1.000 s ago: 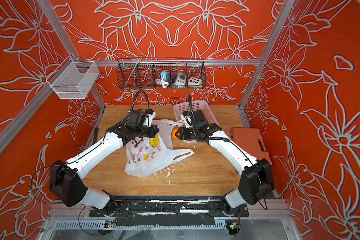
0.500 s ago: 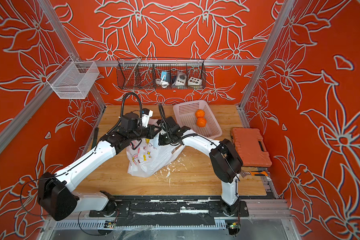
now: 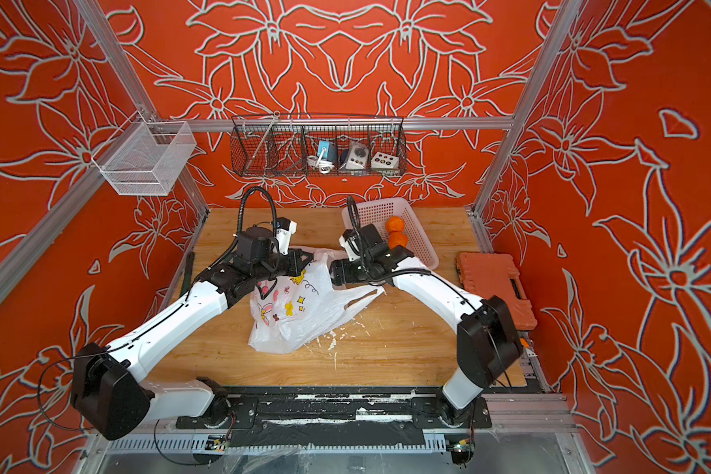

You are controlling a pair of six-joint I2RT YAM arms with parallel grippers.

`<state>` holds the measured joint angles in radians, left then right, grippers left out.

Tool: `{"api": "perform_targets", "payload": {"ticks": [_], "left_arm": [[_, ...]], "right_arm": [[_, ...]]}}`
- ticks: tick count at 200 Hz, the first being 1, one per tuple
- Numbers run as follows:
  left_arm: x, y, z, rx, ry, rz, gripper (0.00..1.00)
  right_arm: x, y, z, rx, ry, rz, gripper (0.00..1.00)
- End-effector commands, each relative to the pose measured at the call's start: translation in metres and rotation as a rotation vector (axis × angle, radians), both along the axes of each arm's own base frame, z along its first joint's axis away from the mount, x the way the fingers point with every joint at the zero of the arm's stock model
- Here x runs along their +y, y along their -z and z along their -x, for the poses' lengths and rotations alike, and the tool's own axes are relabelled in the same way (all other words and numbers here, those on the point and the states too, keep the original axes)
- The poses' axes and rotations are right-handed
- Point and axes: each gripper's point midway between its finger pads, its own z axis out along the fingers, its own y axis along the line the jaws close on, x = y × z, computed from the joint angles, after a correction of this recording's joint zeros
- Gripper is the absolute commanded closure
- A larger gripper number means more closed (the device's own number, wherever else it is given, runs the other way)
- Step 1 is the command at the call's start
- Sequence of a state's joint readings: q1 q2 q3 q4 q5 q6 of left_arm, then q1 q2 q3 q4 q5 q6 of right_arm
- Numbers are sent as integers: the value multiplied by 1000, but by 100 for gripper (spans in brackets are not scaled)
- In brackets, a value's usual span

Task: Place the oranges into plastic bags & tie knots
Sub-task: Pick up the plastic bag at the center of the board.

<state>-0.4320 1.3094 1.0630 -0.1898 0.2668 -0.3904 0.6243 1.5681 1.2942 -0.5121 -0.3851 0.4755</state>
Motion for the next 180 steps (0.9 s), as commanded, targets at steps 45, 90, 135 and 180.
{"api": "perform_targets", "payload": {"ticks": [45,90,135,180], "left_arm": [[0,-2,1,73,10,-39,100],[-19,27,25,179,-70,-302,32],[-51,73,27,281,-222,-520,14],[-65,127,27,337,-229,-725,8]], "right_arm": [[-43,-14,5,-53,44,82,27],[-84,-12,-3,-79,158,140,29],[-153,-6,-20,-104,359,234,18],[-172,7,-10,-84,403,206,15]]}}
